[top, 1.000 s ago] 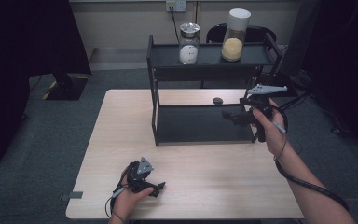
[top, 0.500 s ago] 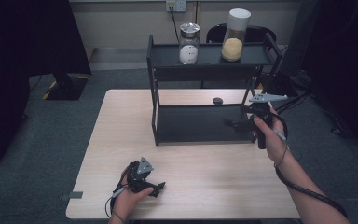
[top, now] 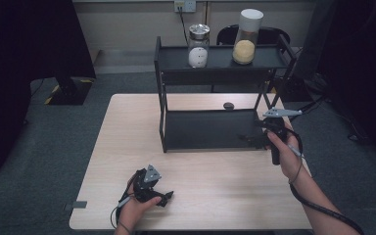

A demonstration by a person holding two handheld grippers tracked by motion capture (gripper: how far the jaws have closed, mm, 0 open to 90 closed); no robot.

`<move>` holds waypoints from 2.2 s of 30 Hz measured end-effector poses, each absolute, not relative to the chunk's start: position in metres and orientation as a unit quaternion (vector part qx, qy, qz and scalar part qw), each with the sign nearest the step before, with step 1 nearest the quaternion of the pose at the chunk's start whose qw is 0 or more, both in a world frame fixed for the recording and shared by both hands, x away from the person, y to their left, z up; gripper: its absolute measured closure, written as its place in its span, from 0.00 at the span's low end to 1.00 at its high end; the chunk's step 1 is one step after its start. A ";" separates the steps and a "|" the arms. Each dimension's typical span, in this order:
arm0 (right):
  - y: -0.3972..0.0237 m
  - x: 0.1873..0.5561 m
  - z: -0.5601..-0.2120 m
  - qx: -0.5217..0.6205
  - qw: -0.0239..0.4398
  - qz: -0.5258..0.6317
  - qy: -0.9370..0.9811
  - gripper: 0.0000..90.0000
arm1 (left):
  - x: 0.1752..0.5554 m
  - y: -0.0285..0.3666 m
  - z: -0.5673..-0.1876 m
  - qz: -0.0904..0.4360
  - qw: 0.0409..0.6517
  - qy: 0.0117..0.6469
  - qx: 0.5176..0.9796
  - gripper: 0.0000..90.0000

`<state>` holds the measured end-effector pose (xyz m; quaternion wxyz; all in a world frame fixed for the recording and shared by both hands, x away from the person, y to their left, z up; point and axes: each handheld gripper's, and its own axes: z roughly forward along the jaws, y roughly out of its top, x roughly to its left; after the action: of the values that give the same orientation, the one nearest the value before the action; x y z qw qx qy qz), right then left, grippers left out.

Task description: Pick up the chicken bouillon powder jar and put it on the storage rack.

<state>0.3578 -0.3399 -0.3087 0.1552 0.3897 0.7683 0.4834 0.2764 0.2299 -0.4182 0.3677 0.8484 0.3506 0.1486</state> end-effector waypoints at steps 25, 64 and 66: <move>-0.362 0.340 -0.355 0.411 0.154 0.464 0.769 0.01 | 0.276 0.230 -0.418 0.149 0.368 0.351 0.848 0.00; -0.389 0.290 -0.403 0.403 0.170 0.373 0.818 0.02 | 0.276 0.230 -0.418 0.148 0.368 0.351 0.848 0.00; -0.384 0.288 -0.401 0.391 0.178 0.355 0.830 0.02 | 0.276 0.230 -0.418 0.148 0.368 0.351 0.848 0.00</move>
<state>0.2877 -0.3840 -0.4015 0.1779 0.3912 0.8302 0.3551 0.2765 0.2299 -0.4182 0.3677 0.8484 0.3507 0.1483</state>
